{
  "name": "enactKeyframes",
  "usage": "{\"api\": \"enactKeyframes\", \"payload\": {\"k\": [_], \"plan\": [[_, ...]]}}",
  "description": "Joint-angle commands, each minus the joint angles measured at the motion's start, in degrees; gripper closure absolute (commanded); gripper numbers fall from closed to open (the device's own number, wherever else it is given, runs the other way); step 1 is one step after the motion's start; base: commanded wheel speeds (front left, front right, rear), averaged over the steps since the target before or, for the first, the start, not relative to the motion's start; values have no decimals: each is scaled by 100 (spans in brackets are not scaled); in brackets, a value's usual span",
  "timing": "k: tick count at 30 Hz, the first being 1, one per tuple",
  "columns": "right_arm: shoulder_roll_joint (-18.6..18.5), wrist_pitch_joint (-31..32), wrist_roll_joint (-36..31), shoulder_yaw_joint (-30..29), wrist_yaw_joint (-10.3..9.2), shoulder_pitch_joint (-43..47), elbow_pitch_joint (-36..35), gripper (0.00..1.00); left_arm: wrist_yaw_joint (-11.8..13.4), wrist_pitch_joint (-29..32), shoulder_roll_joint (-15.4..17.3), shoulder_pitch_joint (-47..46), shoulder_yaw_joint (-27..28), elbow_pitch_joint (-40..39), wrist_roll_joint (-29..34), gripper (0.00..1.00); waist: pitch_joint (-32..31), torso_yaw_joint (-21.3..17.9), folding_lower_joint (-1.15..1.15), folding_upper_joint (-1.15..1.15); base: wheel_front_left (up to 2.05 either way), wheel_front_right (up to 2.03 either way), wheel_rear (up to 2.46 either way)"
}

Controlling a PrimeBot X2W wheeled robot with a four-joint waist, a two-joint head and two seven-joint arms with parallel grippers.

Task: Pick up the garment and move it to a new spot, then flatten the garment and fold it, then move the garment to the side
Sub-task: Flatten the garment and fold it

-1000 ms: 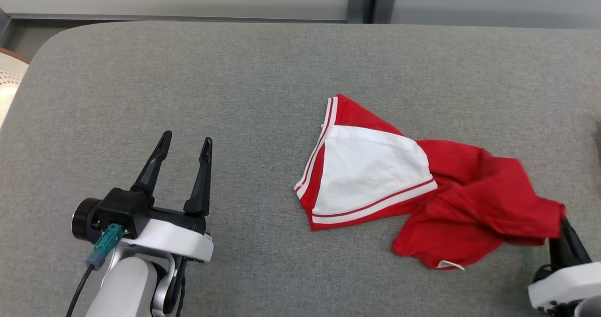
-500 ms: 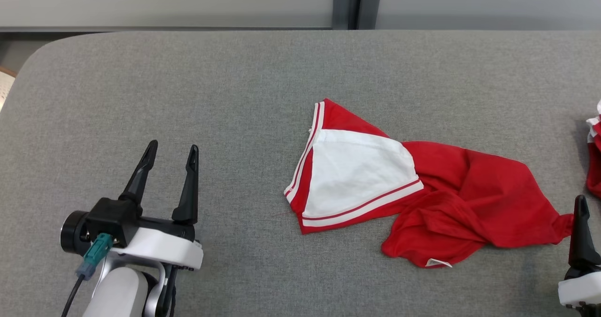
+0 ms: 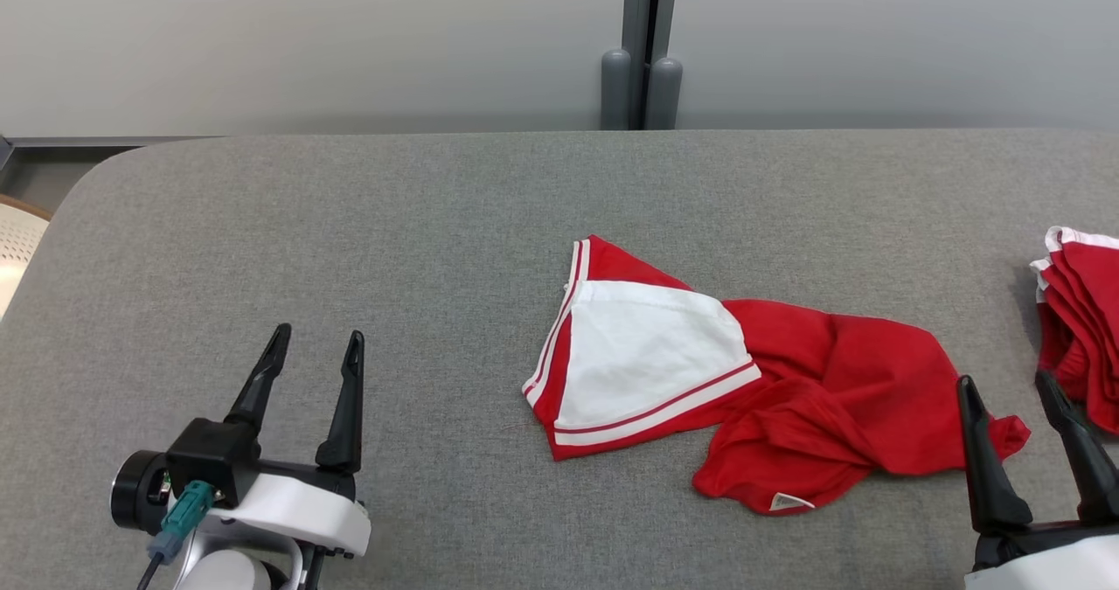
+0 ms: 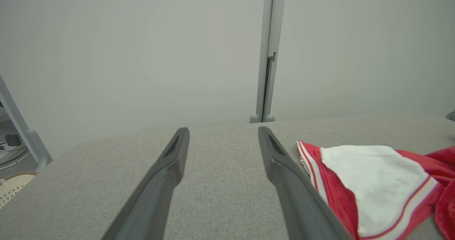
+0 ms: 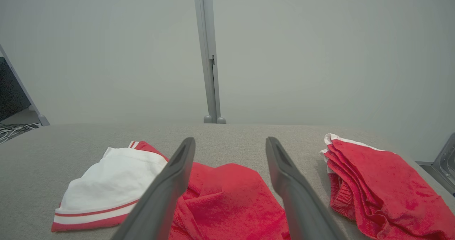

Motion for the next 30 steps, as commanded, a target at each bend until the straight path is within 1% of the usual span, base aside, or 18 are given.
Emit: {"api": "enactKeyframes", "payload": {"k": [1,7,11,15,18,22,24,26,30], "plan": [[3,19,-33,-21,-2,30,-36,0,-11,15,29,75,-3,8,-22,0,0,5,0,0,0,0,0],[94,104,-33,-18,-2,110,-183,0,22,38,15,41,-68,-21,-23,0,31,14,0,0,0,0,0],[118,124,-38,-11,-2,86,-201,0,-10,59,4,-44,-147,-60,4,0,57,17,0,0,0,0,0],[123,154,-47,0,-2,44,-222,0,-134,219,-99,-155,-396,-97,33,0,123,1,0,0,0,0,0],[113,165,-54,0,-2,-37,-254,0,-357,466,-281,-370,-765,-41,64,0,247,-38,0,0,0,0,0],[100,184,-62,31,-2,-141,-246,0,-641,907,-551,-710,-1297,356,22,0,403,-173,0,0,0,0,0],[107,179,-53,83,-2,-199,-244,0,-699,1107,-644,-872,-1446,680,-48,0,484,-280,0,0,0,0,0],[115,176,-38,92,-2,-242,-228,0,-701,1257,-708,-1006,-1489,1026,-141,0,527,-390,0,0,0,0,0],[127,165,-33,-15,-2,-236,-168,0,-737,1351,-796,-1209,-1532,1504,-294,0,606,-543,0,0,0,0,0]]}}
